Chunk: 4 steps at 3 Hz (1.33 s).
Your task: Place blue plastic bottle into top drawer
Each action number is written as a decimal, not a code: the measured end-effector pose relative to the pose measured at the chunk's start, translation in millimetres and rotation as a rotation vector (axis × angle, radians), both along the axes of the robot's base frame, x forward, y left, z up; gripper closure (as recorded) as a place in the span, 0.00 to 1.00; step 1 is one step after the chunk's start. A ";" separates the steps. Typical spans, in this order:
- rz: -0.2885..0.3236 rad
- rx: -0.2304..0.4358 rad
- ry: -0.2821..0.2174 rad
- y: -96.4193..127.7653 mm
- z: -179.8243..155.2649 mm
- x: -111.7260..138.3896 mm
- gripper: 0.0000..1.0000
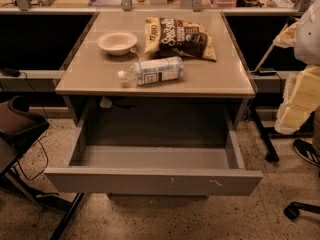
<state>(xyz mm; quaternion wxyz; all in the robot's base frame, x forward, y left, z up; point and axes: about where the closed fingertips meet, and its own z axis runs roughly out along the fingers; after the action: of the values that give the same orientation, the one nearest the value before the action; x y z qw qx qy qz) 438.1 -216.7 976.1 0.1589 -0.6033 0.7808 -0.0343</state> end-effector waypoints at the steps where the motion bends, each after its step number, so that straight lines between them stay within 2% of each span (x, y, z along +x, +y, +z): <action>1: 0.003 0.011 -0.018 6.1 1.8 7.4 0.00; 2: 0.034 0.027 -0.024 35.7 -2.0 34.9 0.00; 3: 0.108 0.022 -0.001 79.2 -13.6 59.1 0.00; 4: 0.108 0.022 -0.001 79.3 -13.6 59.1 0.00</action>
Offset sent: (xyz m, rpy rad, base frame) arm 0.0727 0.0779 -0.0110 0.0486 -0.0133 0.0823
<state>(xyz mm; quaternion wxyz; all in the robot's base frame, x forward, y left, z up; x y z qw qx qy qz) 497.3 -137.4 962.5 0.1675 -0.6427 0.7474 -0.0175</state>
